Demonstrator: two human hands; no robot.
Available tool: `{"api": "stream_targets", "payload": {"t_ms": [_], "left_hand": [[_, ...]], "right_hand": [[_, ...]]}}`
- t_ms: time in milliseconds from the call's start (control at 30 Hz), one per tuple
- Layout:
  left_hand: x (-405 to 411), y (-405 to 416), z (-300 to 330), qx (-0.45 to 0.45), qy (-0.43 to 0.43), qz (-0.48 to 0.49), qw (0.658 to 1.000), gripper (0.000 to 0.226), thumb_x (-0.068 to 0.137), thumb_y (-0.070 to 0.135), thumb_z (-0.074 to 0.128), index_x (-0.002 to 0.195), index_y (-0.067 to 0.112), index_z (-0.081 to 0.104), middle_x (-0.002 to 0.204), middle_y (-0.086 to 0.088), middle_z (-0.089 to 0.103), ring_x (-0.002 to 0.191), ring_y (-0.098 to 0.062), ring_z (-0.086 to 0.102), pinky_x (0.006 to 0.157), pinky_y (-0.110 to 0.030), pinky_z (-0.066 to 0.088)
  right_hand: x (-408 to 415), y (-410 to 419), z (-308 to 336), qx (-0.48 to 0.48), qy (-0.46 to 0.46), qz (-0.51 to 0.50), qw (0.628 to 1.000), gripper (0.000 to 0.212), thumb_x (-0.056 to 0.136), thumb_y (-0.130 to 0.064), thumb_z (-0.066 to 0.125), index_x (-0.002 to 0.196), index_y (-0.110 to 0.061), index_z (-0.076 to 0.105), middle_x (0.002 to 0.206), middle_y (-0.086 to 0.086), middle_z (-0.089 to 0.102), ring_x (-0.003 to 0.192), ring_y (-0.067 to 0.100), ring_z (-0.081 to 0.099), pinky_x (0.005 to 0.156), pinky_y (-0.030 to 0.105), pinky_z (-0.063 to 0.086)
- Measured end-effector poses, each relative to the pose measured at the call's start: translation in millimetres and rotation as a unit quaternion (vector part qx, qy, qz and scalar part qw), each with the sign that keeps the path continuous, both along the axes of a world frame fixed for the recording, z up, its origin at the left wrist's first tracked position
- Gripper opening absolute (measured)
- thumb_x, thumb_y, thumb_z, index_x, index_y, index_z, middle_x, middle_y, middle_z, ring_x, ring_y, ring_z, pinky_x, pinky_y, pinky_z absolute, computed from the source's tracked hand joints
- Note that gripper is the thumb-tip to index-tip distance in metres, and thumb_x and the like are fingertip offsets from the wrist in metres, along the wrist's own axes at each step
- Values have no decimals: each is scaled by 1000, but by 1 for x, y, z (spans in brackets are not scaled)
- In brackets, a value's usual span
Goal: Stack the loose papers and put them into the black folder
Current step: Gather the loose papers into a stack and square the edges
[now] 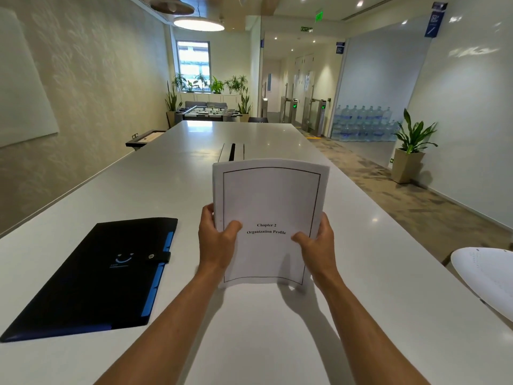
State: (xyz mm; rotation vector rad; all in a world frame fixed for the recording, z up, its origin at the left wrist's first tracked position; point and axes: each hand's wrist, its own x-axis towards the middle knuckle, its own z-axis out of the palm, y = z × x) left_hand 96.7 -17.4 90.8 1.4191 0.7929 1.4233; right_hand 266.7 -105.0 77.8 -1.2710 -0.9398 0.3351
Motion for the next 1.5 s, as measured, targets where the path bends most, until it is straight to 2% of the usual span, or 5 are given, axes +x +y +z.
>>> {"api": "stream_targets", "payload": {"t_ms": [567,800,1033,1267,1500], "left_hand": [[2,12,-2,-26,4,-38,999,35,67,23,62,100,33,55,96,7,65,80,-2,64,59,-13,49],[3,16,-2,-33,3,-44,999,30,71,22,61,100,20,66,93,0,71,85,-17,66,62,-19,50],[1,19,9,-4,-12,-61,998,28,75,21,61,103,19,65,94,0,71,83,-12,68,62,-21,56],[8,6,-25,-75,-1,-45,996,21,75,10,67,84,29,68,83,15,73,82,-7,68,70,-29,53],[5,8,-13,-50,-20,-47,997,17,71,19,67,86,25,70,81,14,75,77,-5,69,58,-13,51]], "right_hand": [[14,8,-10,-20,39,14,999,48,62,-9,62,109,-13,62,94,-3,71,79,5,68,62,15,52],[12,12,-3,-39,62,-5,997,27,57,-11,63,81,-21,69,78,-11,74,70,5,66,62,22,50],[13,5,6,-2,25,-1,1000,49,68,-13,65,110,-37,54,102,-16,66,90,3,65,70,19,57],[-1,4,-32,-52,58,-14,997,42,70,2,63,101,-27,64,97,-9,72,89,10,68,63,12,50],[2,4,-17,-28,38,-33,998,37,66,-5,62,94,-29,64,94,-9,71,82,4,67,67,14,52]]}}
